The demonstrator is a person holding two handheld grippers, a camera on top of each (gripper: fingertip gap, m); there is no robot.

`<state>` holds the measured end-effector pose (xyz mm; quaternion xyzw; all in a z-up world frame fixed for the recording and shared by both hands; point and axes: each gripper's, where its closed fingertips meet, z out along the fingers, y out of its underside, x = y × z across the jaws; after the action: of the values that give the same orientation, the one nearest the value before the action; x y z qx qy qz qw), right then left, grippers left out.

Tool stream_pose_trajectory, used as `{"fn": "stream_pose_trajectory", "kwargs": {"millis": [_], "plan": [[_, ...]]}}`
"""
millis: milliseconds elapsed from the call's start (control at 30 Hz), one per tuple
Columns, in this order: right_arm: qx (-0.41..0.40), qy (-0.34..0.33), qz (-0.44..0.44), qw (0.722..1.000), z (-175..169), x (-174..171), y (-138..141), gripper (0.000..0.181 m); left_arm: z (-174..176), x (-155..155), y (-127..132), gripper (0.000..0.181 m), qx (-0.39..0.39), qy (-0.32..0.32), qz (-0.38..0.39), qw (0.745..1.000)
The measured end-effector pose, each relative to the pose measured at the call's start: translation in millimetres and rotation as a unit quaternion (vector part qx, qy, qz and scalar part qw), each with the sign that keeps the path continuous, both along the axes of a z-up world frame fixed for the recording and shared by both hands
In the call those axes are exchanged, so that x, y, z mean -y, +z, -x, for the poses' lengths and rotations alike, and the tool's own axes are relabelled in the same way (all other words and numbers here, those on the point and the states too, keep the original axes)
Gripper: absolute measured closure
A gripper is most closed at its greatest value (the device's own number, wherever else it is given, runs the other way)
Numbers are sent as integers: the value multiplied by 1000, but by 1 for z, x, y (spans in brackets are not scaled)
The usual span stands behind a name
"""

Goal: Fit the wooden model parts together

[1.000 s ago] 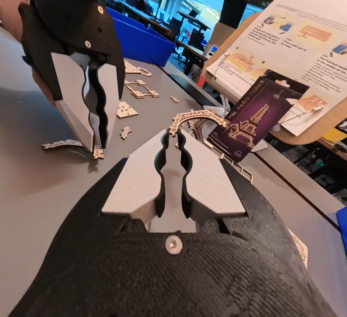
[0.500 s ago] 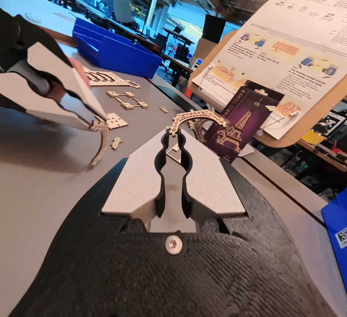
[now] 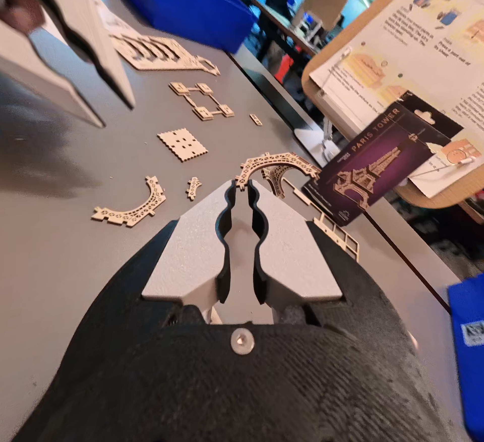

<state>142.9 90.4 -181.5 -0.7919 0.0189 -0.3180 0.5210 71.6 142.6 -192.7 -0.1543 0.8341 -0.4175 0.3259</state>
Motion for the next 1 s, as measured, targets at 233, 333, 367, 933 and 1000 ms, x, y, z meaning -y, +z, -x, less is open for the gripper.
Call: {"fn": "stream_pose_trajectory", "kwargs": {"millis": [233,333,367,933,1000], "plan": [[158,-143,134,968,4,-17,-5,174,-32,6,30,164,-224,82,240,941],[239,-164,176,941,9,-23,-5,175,-41,11,25,166,-272,101,264,920],[256,-169,179,935,10,-25,-3,175,-43,11,21,166,-285,109,261,916],[421,-152,228,864,19,-33,11,175,-43,31,37,173,-399,83,474,780],[445,-131,229,856,25,-38,12,175,-45,29,35,176,-403,91,483,772]]}}
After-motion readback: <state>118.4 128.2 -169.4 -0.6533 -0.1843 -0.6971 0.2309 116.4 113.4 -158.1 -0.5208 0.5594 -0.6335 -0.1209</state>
